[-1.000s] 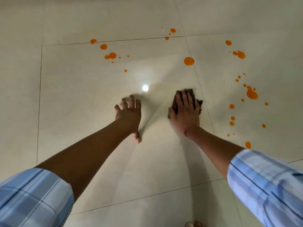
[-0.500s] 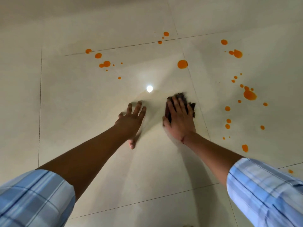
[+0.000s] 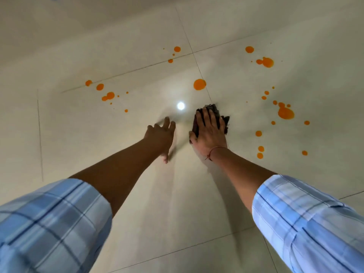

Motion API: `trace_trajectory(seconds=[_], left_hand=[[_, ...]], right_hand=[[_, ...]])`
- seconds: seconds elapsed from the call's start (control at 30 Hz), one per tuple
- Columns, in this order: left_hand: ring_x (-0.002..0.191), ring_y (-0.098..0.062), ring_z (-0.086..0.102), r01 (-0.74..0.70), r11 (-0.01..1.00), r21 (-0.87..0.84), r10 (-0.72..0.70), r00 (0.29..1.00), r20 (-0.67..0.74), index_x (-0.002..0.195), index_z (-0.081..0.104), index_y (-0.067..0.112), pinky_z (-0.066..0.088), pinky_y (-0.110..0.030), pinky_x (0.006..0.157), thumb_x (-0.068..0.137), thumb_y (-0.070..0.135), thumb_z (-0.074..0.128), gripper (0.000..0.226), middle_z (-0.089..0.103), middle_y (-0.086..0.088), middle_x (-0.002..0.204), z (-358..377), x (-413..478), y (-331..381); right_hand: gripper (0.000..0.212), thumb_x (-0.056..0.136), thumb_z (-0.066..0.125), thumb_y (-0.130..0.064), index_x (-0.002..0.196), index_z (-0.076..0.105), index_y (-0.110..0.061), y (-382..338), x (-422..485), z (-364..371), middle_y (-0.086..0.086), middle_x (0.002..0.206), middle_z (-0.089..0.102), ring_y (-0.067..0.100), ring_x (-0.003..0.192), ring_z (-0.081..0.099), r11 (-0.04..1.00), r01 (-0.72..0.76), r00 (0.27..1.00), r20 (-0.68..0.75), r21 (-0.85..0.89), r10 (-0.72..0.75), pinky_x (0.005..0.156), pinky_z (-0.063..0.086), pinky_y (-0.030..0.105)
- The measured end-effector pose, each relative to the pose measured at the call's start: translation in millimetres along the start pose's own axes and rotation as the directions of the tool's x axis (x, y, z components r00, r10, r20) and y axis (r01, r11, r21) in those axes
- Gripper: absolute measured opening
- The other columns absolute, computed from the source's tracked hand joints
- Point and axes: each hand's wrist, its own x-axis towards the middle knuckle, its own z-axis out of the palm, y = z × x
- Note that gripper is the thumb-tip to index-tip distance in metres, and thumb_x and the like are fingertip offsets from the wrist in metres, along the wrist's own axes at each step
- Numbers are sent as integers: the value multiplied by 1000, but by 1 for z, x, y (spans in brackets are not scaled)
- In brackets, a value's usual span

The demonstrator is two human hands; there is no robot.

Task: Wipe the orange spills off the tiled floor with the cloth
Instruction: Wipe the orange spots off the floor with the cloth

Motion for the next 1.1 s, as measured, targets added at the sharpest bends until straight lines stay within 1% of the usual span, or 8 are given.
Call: trace_trajectory(seconds=[0.07, 0.17, 0.33, 0.47, 0.7, 0.8, 0.97, 1.1], left_hand=[[135, -34, 36, 6, 999, 35, -7, 999, 41, 150, -3, 7, 35, -48, 103, 50, 58, 86, 143, -4, -16, 159, -14, 0, 2], [137, -33, 27, -18, 998, 57, 20, 999, -37, 147, 12, 6, 28, -51, 107, 49, 63, 84, 134, 16, -14, 154, -15, 2, -3], [146, -39, -2, -45, 998, -35, 37, 980, -197, 151, -9, 11, 11, -54, 115, 47, 62, 85, 150, -16, -14, 159, -24, 50, -42], [147, -36, -4, -19, 999, -43, 8, 972, -235, 150, -13, 6, 6, -53, 116, 42, 68, 83, 157, -16, -14, 159, -55, 89, -73], [146, -32, -10, -92, 962, -258, 39, 979, -202, 150, -10, 5, 22, -47, 114, 38, 62, 88, 159, -19, -10, 159, -39, 110, -92], [147, -30, -8, -108, 957, -270, 41, 970, -241, 151, -7, 7, 30, -48, 110, 35, 62, 89, 159, -17, -7, 160, -36, 114, -94], [147, -31, -8, -119, 959, -257, 58, 971, -232, 150, -6, 4, 31, -46, 109, 40, 59, 89, 155, -17, -9, 159, -40, 107, -95], [147, -31, -8, -116, 957, -265, 53, 971, -232, 150, -8, 5, 30, -47, 109, 41, 59, 89, 156, -19, -8, 159, -40, 106, -93]], right_hand=[[72, 95, 38, -44, 156, 10, -17, -2, 0, -3, 7, 164, 7, 24, 151, 2, 1000, -18, 1000, 21, 7, 18, 121, 3, 51], [72, 96, 37, -47, 156, 11, -17, 1, 1, -5, 7, 164, 7, 25, 151, 3, 1000, 4, 999, 39, 0, -4, 120, 3, 50], [69, 93, 35, -46, 154, 20, -16, 1, 55, -5, 10, 162, 20, 26, 150, 13, 998, -65, 995, -77, -19, 64, 120, 8, 51], [69, 92, 31, -47, 153, 20, -17, -4, 58, -3, 9, 161, 23, 25, 149, 15, 994, -99, 986, -138, -45, 92, 120, 11, 50], [70, 96, 26, -49, 154, 19, -10, 16, 121, -22, 11, 161, 22, 27, 149, 14, 937, -345, 918, -187, 55, 349, 120, 9, 50], [67, 97, 27, -44, 154, 22, -10, -6, 168, -28, 12, 161, 23, 27, 149, 16, 969, -249, 950, -195, -1, 244, 120, 11, 49], [70, 88, 33, -44, 152, 25, -16, 5, 67, -10, 7, 159, 27, 23, 148, 19, 988, 42, 995, -82, -149, -55, 119, 15, 47], [69, 92, 30, -44, 154, 21, -14, 10, 109, -22, 10, 161, 23, 25, 149, 16, 973, -213, 969, -146, -88, 199, 120, 13, 48]])
